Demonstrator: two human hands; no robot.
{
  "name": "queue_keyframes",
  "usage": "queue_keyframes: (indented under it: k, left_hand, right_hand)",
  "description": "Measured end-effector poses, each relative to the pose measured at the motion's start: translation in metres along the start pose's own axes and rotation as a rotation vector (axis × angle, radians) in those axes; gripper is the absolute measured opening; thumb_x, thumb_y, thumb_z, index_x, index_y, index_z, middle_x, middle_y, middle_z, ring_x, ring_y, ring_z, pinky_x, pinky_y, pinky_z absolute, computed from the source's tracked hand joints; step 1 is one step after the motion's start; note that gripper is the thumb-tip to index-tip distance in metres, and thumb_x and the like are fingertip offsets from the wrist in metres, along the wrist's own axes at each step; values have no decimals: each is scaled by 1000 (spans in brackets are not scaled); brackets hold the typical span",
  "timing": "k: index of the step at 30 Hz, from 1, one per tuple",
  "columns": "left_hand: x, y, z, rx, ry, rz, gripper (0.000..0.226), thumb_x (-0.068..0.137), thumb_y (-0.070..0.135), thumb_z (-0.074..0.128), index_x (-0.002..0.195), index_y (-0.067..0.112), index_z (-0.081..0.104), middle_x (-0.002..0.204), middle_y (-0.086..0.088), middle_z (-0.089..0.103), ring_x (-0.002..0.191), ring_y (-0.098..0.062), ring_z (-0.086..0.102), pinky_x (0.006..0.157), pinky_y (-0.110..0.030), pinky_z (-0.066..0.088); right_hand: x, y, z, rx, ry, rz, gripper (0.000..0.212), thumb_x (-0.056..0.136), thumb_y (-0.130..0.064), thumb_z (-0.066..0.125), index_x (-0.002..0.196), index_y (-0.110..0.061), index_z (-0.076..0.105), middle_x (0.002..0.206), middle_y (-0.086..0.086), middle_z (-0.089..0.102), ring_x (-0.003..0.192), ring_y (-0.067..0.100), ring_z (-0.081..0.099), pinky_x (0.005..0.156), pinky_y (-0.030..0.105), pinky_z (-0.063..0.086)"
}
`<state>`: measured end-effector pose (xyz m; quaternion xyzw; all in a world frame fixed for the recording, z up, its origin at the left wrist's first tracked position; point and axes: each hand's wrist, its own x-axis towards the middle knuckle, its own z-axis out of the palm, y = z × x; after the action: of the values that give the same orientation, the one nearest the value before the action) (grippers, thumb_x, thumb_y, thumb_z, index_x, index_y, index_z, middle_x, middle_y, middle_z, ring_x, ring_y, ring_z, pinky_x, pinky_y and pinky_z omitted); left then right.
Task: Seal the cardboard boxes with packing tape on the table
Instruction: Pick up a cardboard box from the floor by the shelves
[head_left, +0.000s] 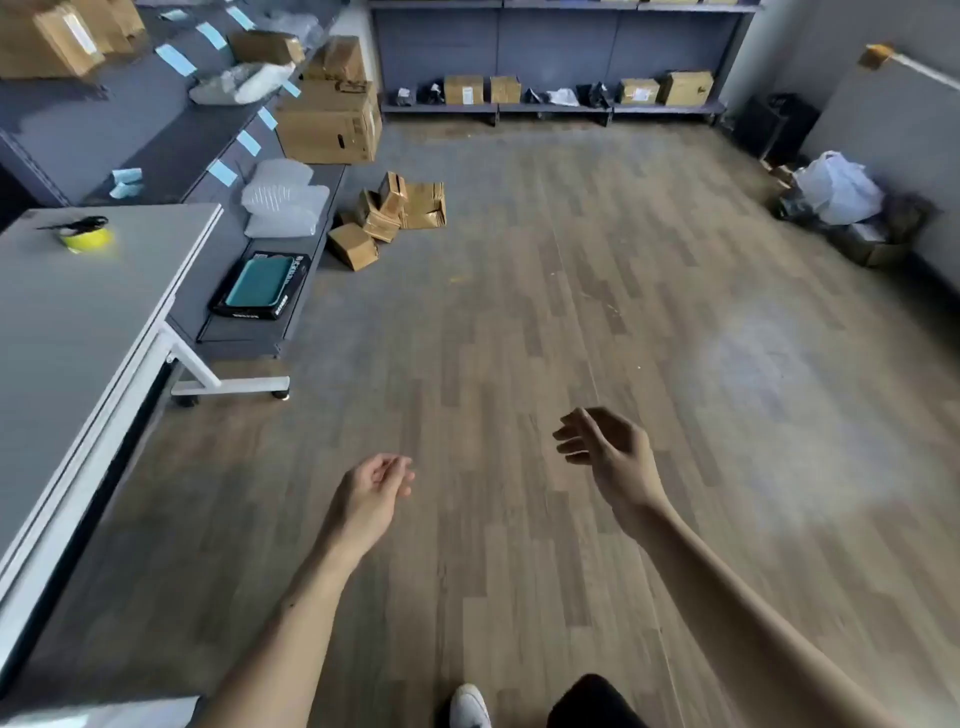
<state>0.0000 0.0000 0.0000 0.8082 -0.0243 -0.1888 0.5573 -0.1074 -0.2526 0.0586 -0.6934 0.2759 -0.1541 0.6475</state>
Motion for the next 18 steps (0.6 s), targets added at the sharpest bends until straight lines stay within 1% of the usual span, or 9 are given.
queue_keyframes:
  k: [2,4,6,8,9,11,13,15,18]
  left_hand:
    - [14,5,-4,-36,27,-10,18,102,17,51,100,8,66,91,-6,71,63,4,66,63,-7,47]
    - [27,9,-5,-36,37,-16,18,102,16,50,100,8,66,90,-5,70,65,3,66,63,-7,47]
    - [40,12,-3,-38,55,-18,19,103,16,50,100,7,66,88,-5,70,67,-2,67,63,-8,47]
    - [56,17,1,-32,68,-38,20,102,16,50,99,7,67,87,-3,71,70,-8,67,68,-13,49]
    - [65,20,4,-26,70,-46,20,102,17,51,98,7,67,87,-2,71,70,-8,68,70,-17,50]
    - [85,27,12,-19,71,-49,20,102,17,51,98,7,68,88,-2,72,68,-4,67,74,-21,50]
    - [106,35,24,-14,85,-59,20,102,17,51,99,7,68,89,-3,72,67,-3,67,77,-26,50]
    - [128,46,37,-5,107,-81,21,102,19,51,100,8,69,91,-3,73,70,-6,68,80,-27,50]
    - [152,59,60,14,121,-146,23,103,19,50,99,5,68,92,-3,73,75,-12,69,77,-25,50]
  right_hand:
    - [14,-2,9,-14,-13,-1,26,102,-21,53,90,-6,70,82,9,74,73,19,68,66,25,54]
    - [31,0,19,-9,-31,9,26,102,-21,53,90,-6,70,80,7,73,72,19,68,66,26,53]
    - [48,4,26,-5,-47,9,27,102,-19,52,88,-6,70,77,6,73,70,19,67,66,27,52]
    - [68,8,29,-20,-63,12,27,102,-19,52,87,-7,70,77,6,73,70,18,67,66,28,53]
    - [79,8,30,-30,-66,14,27,102,-19,52,87,-7,70,77,5,73,69,18,67,66,28,53]
    - [103,10,30,-28,-69,21,27,102,-18,52,87,-6,69,76,5,72,68,16,66,66,28,52]
    - [129,13,28,-12,-73,33,27,102,-17,51,86,-5,69,74,5,71,67,16,64,65,27,52]
    - [156,14,24,1,-78,42,28,102,-17,52,84,-3,68,71,5,70,65,15,63,64,26,52]
    - [196,14,12,-17,-103,72,30,102,-17,52,82,1,66,68,5,67,61,15,60,62,27,51]
